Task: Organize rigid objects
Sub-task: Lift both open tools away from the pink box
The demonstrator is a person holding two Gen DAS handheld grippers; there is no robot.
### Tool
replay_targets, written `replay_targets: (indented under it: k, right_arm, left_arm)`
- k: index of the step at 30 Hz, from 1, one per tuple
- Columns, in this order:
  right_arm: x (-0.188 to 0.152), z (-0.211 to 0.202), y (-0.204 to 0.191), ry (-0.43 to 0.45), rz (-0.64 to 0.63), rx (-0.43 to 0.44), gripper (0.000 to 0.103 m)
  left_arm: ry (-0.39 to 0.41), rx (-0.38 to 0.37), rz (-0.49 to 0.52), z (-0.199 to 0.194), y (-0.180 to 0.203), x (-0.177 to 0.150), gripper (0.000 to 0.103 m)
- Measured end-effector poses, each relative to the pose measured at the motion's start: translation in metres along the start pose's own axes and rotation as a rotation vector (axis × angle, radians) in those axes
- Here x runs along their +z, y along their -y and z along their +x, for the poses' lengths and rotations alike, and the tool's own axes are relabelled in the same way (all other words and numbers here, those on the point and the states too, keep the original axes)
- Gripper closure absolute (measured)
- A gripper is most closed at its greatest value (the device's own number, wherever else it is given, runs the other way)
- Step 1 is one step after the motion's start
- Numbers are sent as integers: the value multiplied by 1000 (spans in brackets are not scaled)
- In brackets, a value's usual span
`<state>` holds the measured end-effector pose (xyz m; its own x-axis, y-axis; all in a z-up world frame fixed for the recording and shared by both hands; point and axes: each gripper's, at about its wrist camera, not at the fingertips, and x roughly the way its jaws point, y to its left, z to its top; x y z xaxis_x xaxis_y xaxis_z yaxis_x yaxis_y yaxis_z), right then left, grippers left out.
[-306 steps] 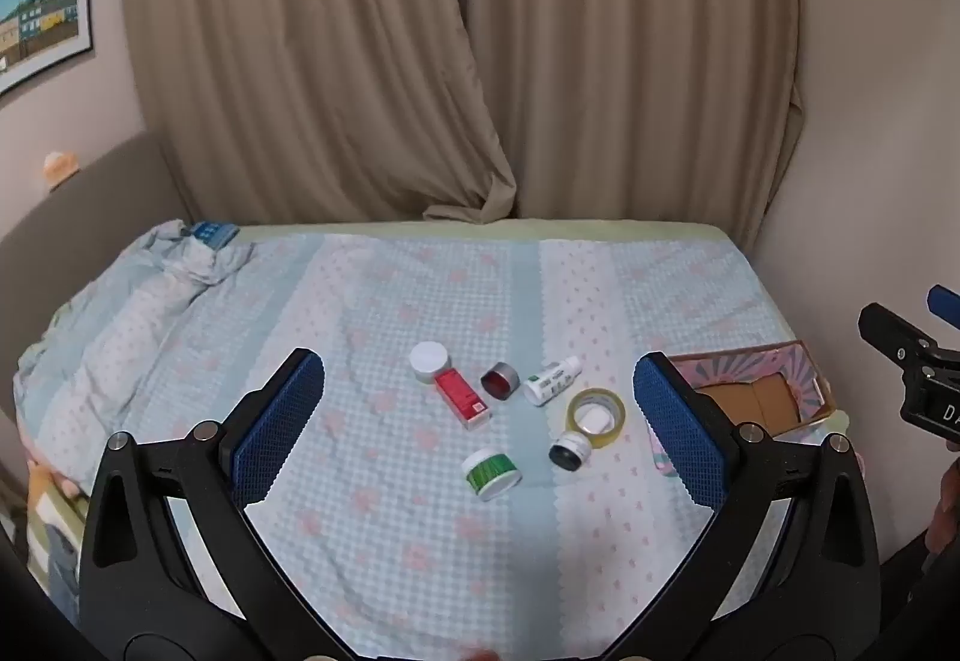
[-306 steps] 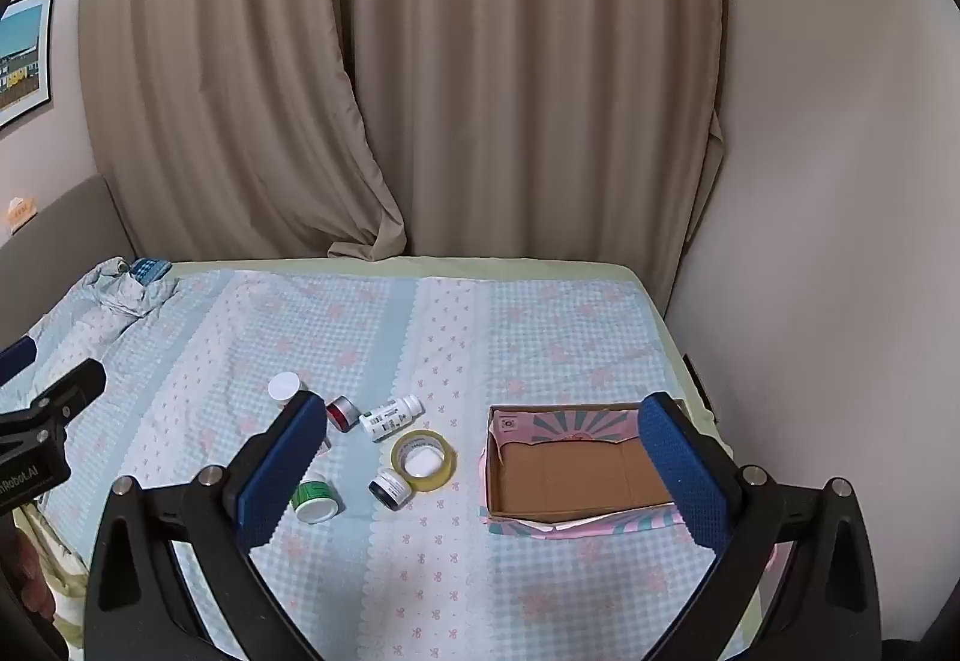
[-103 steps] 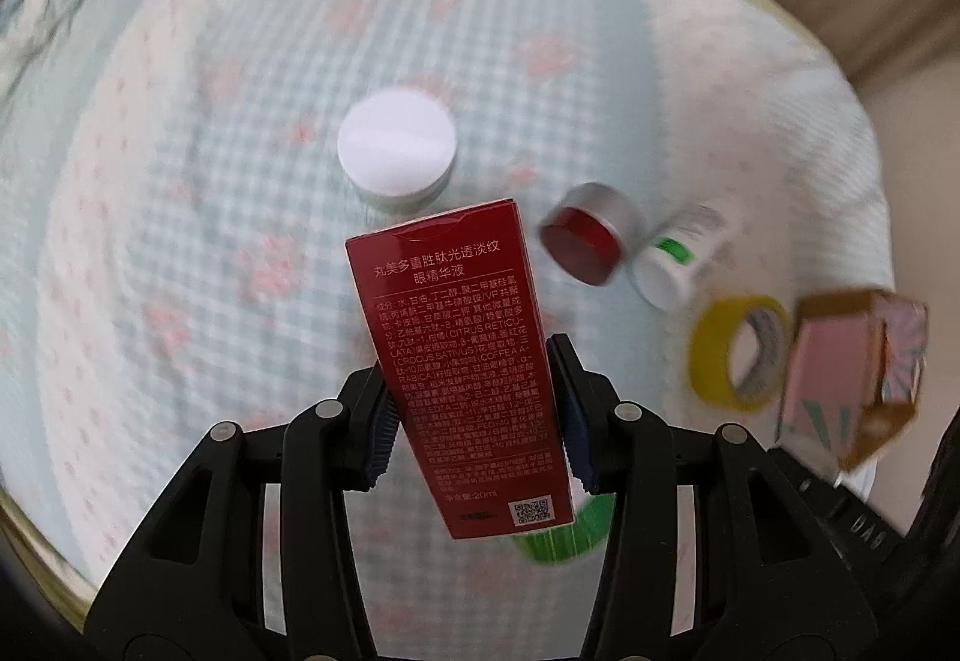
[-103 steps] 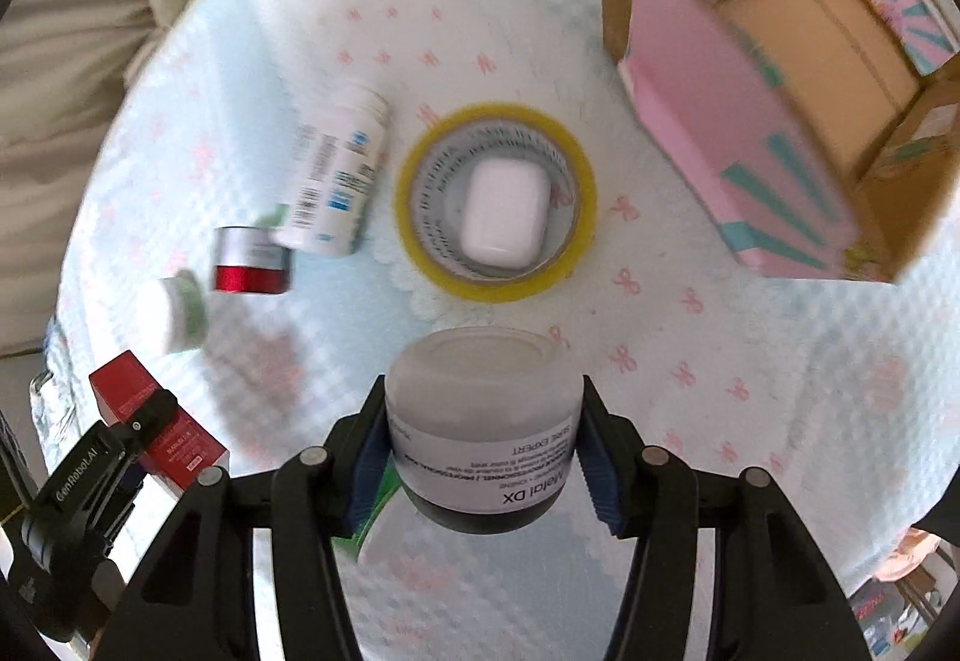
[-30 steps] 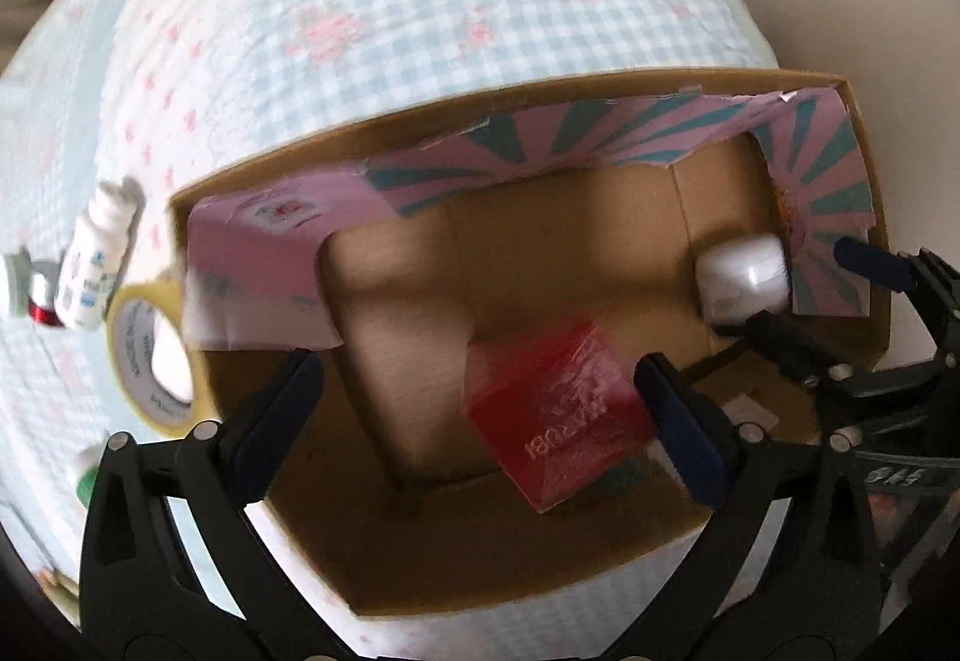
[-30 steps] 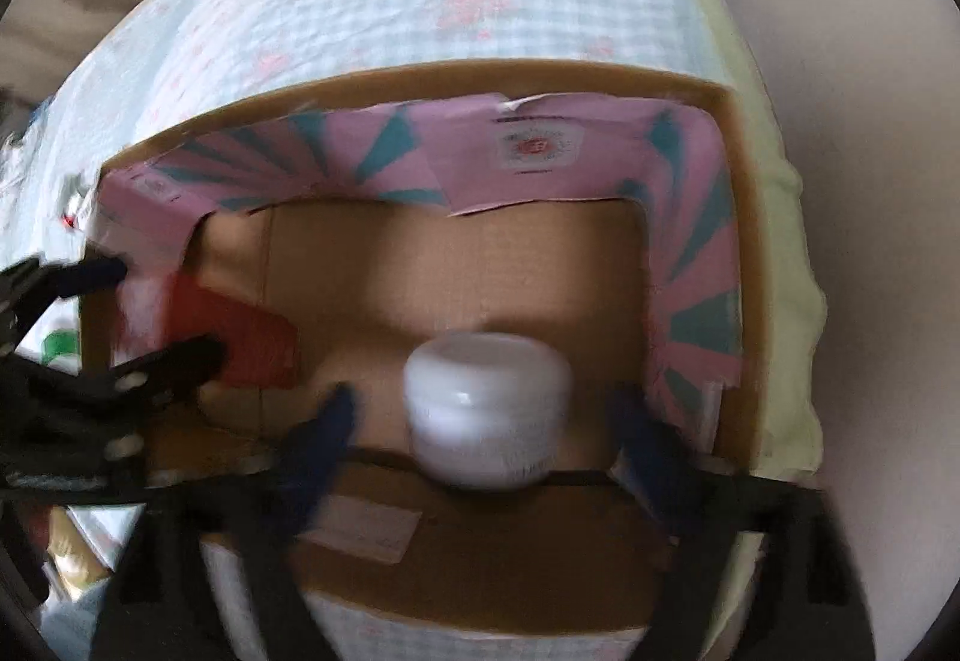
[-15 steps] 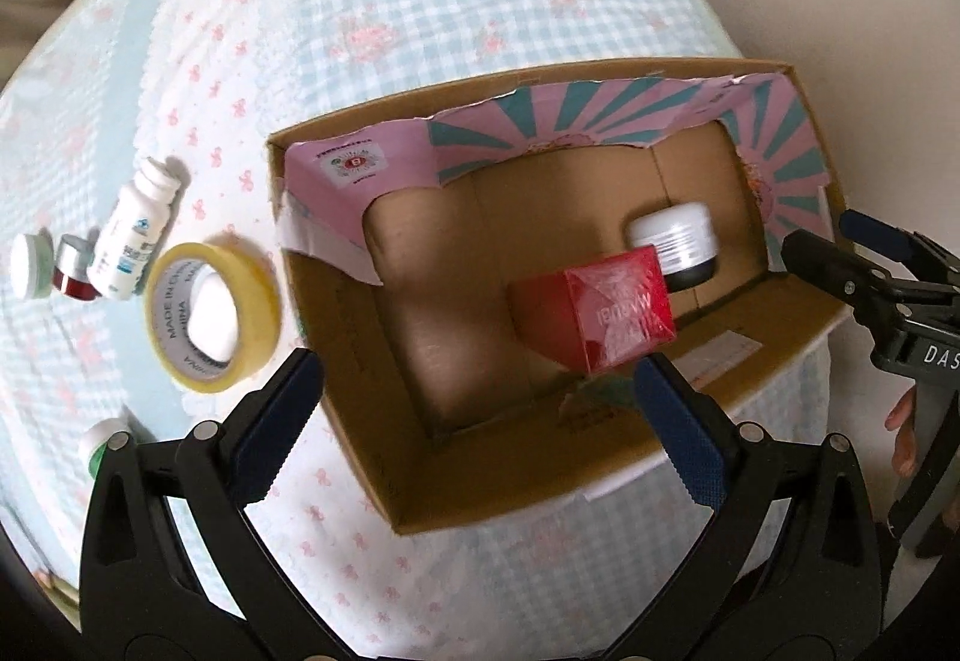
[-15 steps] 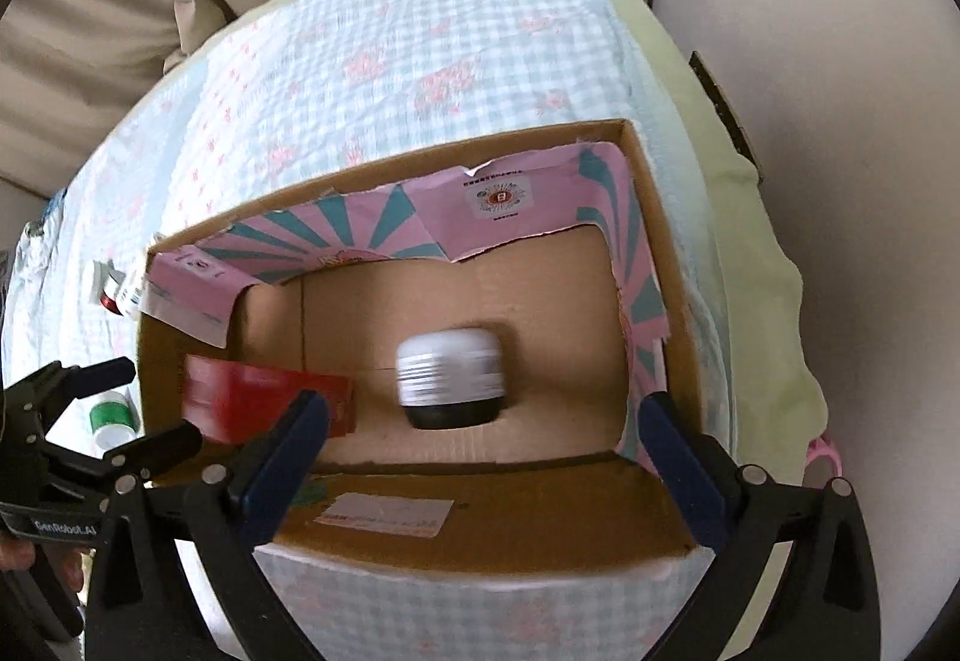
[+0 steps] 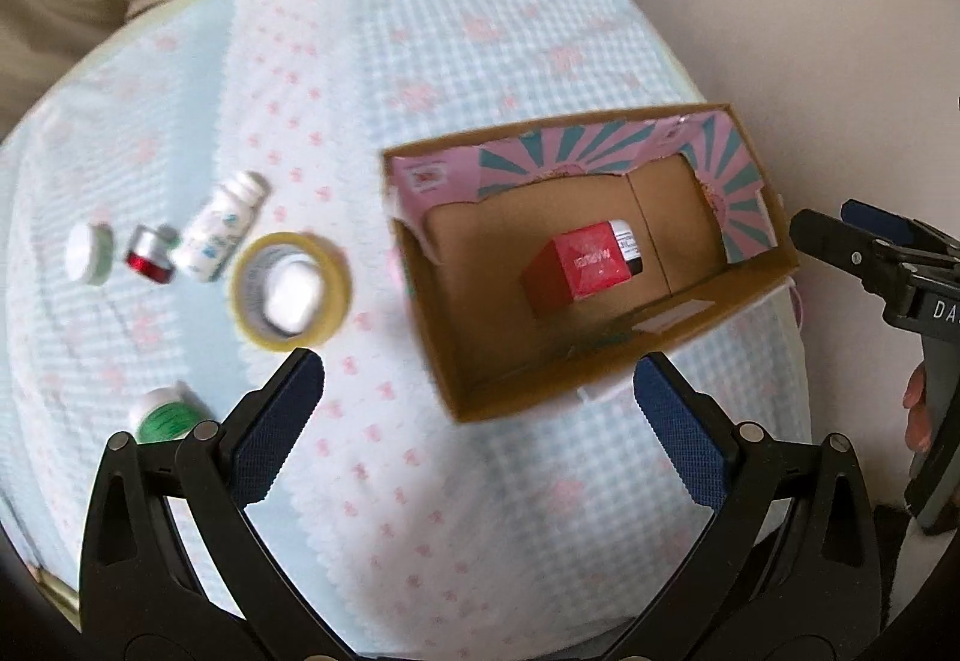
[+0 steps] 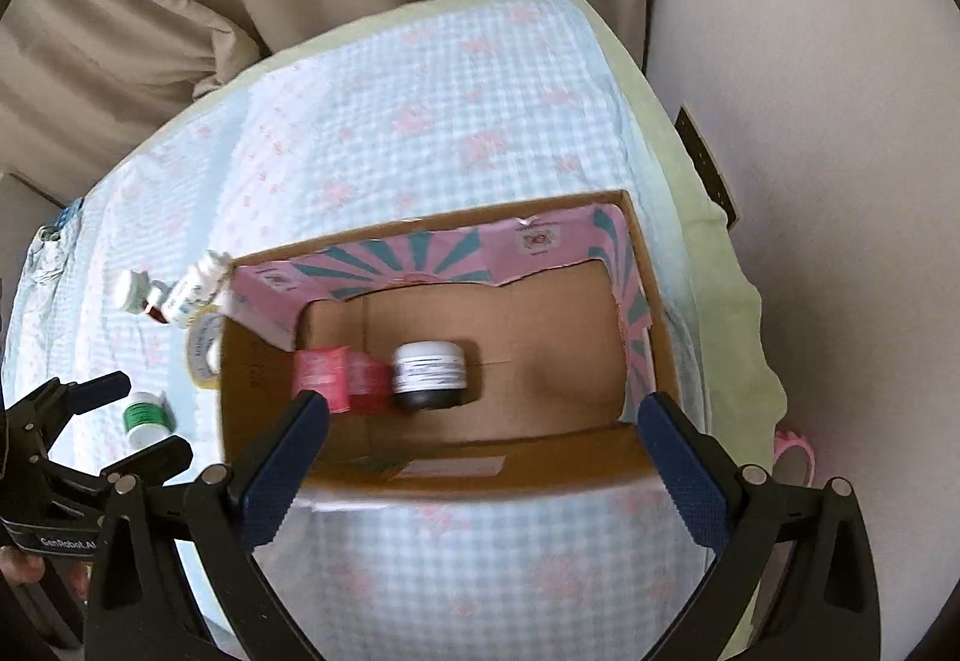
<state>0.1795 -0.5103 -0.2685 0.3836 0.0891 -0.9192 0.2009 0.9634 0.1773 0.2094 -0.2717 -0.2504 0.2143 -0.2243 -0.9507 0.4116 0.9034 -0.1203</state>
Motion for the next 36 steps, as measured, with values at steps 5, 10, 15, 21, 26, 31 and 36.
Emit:
replay_targets:
  k: [5,10,15,21,26,31,36]
  right_arm:
    - [-13,-41,-36,66,-24,-4,0]
    - [-39,-90,-94,147,-48,6,0]
    - [-67,-113,-160,177,-83,3,0]
    - [-88,-112,-230,201,-81,-15,0]
    - [-94,-93,-268,187,-24,4,0]
    - [-97,-70,-304,185,20,-40,0]
    - [-99,-39,-329,209,81,-77,0]
  left_arm:
    - [74,16,-6,-53,-39,-21,0]
    - [161,66,-7,-109,-96,-43,0]
    - [221,73,-64,-148,-168,-63,0]
    - [252,88,-69,-168,-233,-81,0]
    - [237,85,-27,-166,-275,-86,0]
    - [200,52,39,-143,-309,-79,0]
    - [187,53,145,-104,-329,-61,0]
